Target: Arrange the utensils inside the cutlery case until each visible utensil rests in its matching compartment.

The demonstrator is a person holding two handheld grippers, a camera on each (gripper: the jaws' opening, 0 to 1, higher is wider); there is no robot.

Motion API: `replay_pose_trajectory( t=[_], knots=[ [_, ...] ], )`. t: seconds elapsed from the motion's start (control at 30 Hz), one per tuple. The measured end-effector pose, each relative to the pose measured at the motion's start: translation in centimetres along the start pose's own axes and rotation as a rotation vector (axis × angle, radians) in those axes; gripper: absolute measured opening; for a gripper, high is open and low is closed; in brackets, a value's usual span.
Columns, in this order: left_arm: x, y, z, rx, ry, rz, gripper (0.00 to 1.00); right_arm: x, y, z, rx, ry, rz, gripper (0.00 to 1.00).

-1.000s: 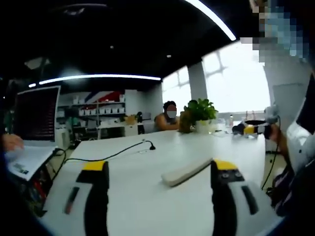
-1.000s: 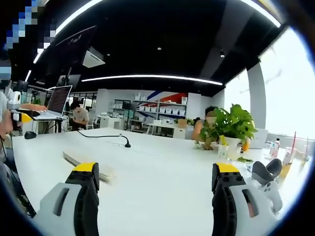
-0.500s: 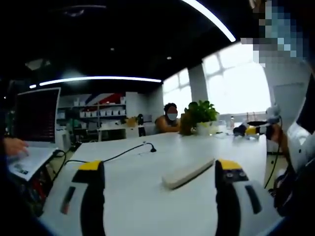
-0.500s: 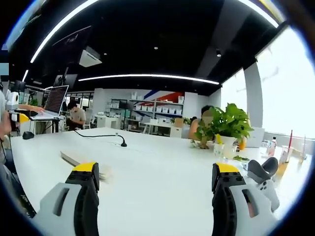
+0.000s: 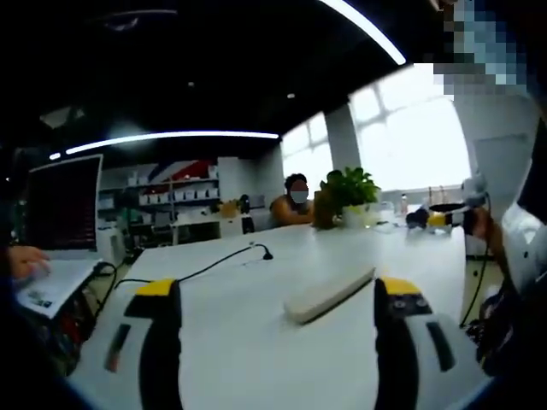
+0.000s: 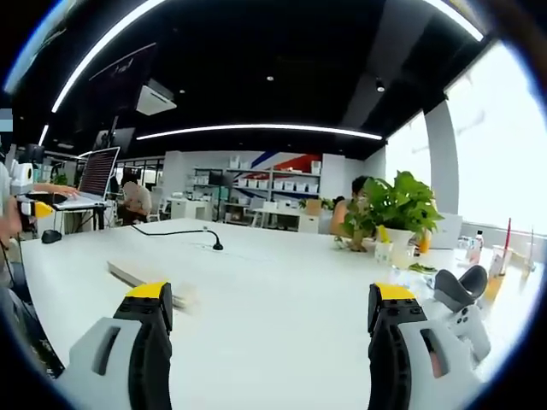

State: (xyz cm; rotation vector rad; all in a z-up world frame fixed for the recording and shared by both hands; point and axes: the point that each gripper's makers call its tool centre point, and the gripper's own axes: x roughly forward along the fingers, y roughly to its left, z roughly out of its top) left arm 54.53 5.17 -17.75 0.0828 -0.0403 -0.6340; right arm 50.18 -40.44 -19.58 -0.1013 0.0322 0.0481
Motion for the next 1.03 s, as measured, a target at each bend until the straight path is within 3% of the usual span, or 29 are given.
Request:
replay_pose_trajectory(
  t=[0.37,1.03],
  knots=[
    [-0.29,0.21,0.51,0.005,-0.014,0.009,0.99,0.19,0.59,-0.23,0.017,0.006,0.023,0.99],
    [-0.16,0.32,-0.39,0.013,0.016,0.01,0.99,0.17,0.55,-0.69,0.017,0.016,0.014,0.99]
  ],
)
